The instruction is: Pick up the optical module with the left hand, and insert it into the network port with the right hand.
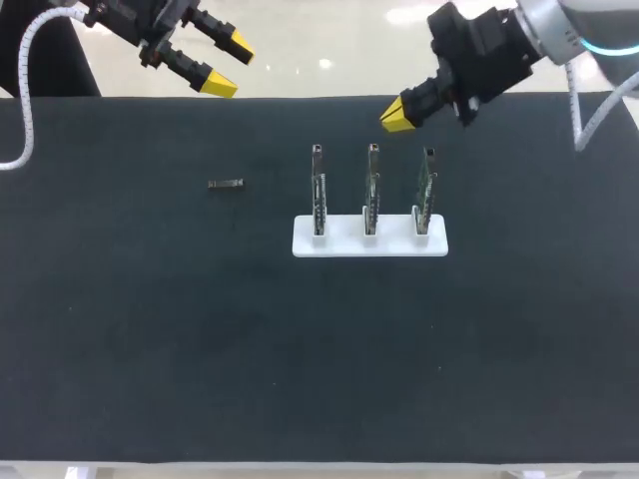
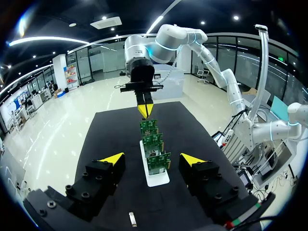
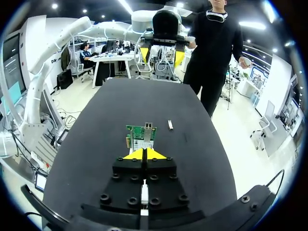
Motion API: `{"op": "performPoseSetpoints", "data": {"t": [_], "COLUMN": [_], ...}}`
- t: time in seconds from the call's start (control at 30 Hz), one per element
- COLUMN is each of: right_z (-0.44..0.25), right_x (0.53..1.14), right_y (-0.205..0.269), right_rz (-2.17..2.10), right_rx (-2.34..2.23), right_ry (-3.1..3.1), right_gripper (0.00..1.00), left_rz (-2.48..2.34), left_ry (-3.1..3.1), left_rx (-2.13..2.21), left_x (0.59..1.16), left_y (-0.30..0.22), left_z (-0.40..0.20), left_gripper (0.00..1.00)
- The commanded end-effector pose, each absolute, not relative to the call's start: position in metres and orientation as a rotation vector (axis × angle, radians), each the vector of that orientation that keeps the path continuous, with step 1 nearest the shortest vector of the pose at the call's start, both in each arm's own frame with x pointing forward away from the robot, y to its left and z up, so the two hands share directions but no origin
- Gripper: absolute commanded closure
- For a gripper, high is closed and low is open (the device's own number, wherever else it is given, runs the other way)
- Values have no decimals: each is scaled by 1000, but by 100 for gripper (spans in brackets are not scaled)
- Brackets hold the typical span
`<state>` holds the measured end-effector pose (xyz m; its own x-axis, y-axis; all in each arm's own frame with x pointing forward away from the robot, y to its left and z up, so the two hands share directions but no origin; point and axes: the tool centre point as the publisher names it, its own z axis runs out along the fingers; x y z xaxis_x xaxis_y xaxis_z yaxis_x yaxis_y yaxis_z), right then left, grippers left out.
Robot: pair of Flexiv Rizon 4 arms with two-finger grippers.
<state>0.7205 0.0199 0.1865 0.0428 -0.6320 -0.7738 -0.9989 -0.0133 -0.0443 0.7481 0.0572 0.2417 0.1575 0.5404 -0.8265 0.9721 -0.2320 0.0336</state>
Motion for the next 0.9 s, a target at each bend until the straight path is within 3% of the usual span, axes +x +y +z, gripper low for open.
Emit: {"op": "performPoseSetpoints", "data": {"t": [0.03,0.53,0.9], "right_z": [200,212,215], "right_x": [706,698,713], "right_y": [-3,-83,-108], "right_rz": [774,779,774], "right_rx": [-1701,-1720,-1752], "right_ry": [1656,1660,1655], "right_gripper": [100,100,100], "left_rz": [-950,-950,-950], "left_ry": [1438,1438,1438], "left_rx": [1857,1857,1857], "left_x": [749,749,749], "left_y": [57,57,57], "left_z": [242,242,242], "left_gripper": [0,0,0]}}
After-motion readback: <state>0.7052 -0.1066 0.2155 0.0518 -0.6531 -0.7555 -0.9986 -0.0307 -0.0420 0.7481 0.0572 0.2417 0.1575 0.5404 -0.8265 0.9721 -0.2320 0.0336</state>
